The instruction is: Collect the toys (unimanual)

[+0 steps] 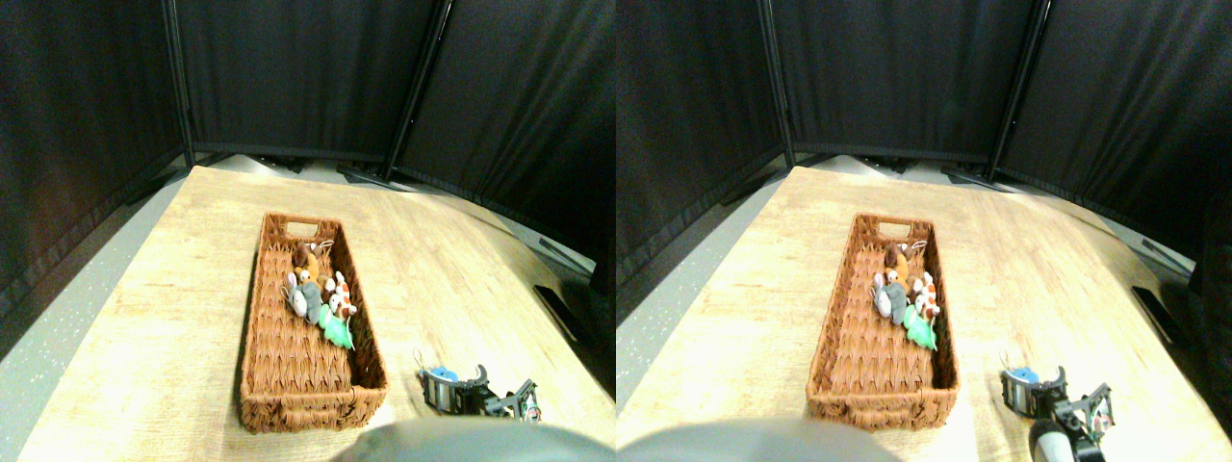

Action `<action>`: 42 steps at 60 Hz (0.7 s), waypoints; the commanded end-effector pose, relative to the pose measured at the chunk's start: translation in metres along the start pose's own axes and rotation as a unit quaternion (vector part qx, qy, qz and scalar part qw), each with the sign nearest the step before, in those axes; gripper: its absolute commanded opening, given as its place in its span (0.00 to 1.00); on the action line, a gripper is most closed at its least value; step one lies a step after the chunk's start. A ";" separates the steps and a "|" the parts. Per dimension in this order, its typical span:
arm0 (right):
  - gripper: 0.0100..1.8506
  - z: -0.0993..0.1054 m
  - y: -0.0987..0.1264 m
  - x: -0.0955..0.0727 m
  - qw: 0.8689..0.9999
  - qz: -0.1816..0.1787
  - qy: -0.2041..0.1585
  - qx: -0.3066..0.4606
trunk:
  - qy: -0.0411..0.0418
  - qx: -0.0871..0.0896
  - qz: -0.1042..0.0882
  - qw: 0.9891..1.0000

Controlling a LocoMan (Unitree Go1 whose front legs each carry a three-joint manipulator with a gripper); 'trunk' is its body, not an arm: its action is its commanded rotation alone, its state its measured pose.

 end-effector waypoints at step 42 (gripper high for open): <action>0.53 0.008 -0.006 0.021 0.998 -0.034 -0.041 0.020 | 0.009 -0.007 0.003 1.000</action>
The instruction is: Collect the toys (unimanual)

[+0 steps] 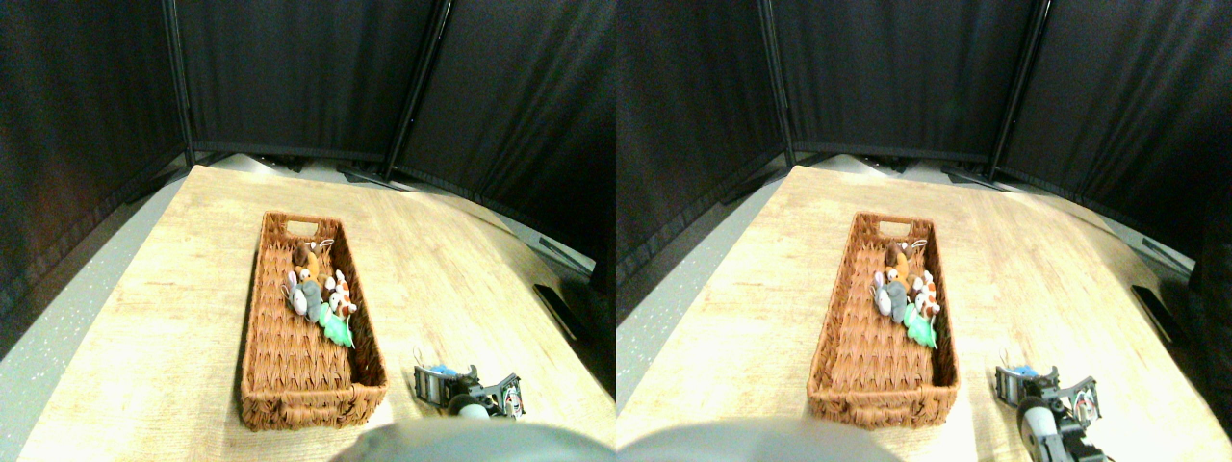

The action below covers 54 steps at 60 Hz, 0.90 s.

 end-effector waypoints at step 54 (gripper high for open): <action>0.03 -0.002 0.054 -0.007 0.990 0.102 -0.064 -0.074 | -0.005 -0.007 0.003 1.000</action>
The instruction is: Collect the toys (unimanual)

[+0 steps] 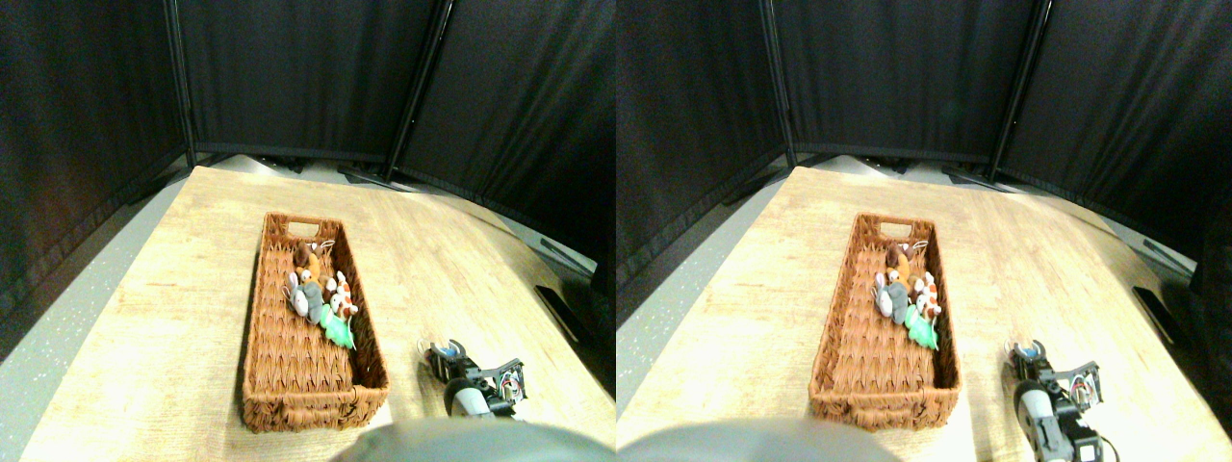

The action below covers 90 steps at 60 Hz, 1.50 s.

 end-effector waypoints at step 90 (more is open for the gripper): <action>0.03 -0.094 0.154 -0.034 0.944 0.250 0.173 -0.129 | -0.064 -0.101 0.092 0.989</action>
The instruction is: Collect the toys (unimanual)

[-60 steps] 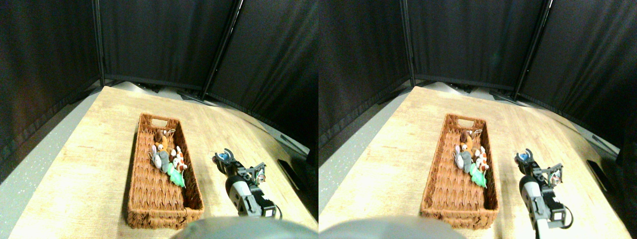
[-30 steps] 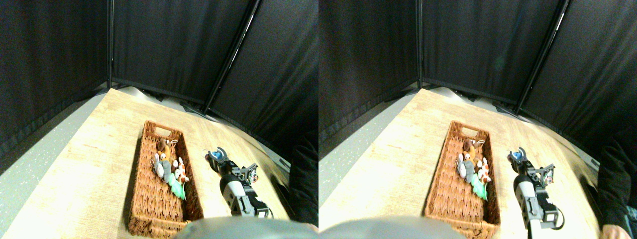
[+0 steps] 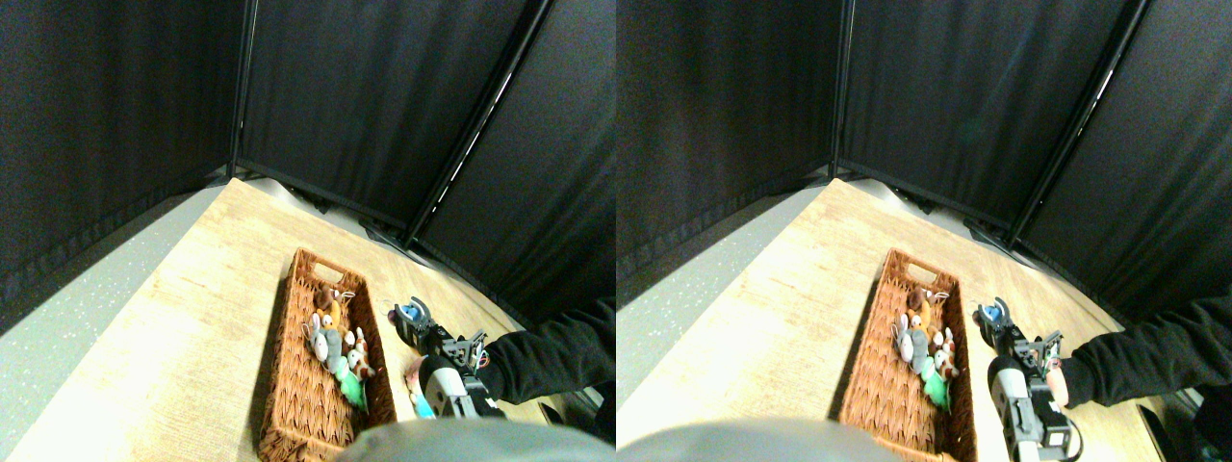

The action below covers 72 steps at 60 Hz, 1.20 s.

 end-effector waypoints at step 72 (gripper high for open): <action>0.03 -0.055 0.019 0.000 0.994 0.017 0.085 0.064 | -0.015 -0.035 0.037 0.999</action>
